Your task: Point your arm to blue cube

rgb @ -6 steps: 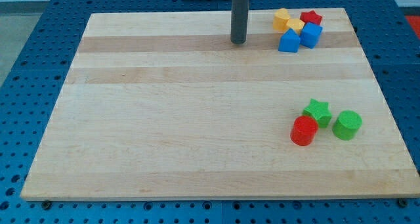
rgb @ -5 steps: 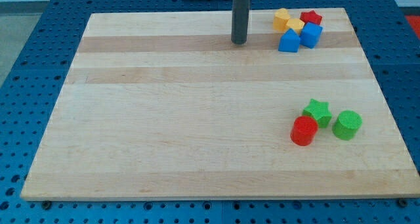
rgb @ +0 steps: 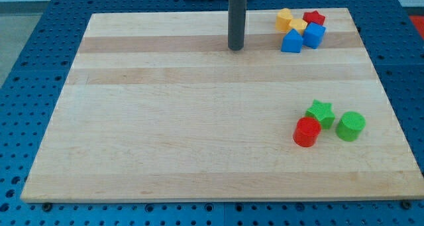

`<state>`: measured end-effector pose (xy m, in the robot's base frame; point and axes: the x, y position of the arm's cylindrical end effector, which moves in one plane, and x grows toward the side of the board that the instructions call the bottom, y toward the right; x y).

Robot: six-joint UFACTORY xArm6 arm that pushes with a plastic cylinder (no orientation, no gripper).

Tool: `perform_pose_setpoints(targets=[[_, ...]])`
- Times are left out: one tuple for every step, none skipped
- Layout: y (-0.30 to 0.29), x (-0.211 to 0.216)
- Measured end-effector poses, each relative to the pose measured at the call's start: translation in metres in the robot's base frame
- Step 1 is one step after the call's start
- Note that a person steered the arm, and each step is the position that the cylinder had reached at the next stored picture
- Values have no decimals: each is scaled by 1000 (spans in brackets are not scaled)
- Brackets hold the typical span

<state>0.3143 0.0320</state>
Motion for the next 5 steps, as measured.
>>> perform_pose_setpoints(targets=[[2,22],[10,74],[11,79],[11,82],[19,87]])
